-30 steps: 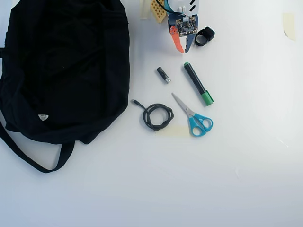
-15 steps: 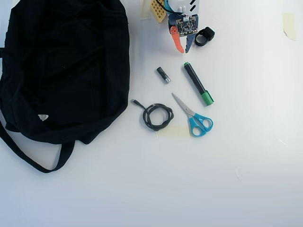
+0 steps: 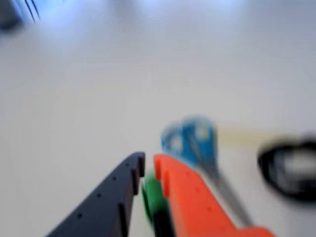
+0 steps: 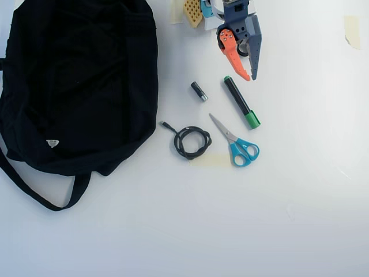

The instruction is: Put the bike light into the black bag

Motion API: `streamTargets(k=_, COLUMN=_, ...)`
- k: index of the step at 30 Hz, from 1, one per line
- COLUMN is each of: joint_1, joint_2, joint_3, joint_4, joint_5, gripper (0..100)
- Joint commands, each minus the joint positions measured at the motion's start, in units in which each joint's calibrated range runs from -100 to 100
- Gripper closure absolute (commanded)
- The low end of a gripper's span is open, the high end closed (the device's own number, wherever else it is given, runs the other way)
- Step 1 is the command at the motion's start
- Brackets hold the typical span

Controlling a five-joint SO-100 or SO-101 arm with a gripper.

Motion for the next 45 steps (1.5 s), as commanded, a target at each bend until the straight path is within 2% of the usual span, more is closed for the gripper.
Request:
streamTargets(k=1, joint_1=1.14, joint_2=11.19, joint_3=-13.21, joint_4=-6.30, joint_5=1.41, gripper=98)
streamTargets(k=5, joint_1=1.52, joint_2=23.31, joint_3=-26.42, joint_4=-6.30, joint_5=4.24, gripper=97)
streamTargets(k=18, joint_1=8.92, joint_2=59.82, joint_3=-67.57, joint_4=-6.30, joint_5=3.67, gripper=97)
streamTargets(k=25, joint_1=9.60, joint_2=74.10, joint_3=-83.02, joint_4=-6.30, joint_5=4.19, gripper=97)
streamTargets(k=31, joint_1=11.47, joint_2=81.15, joint_3=-89.04, joint_4=-6.30, joint_5=4.19, gripper=98)
streamTargets(k=45, joint_1=11.91, joint_2=80.16, joint_3=-88.05, joint_4=-4.32, joint_5=3.72, gripper=97)
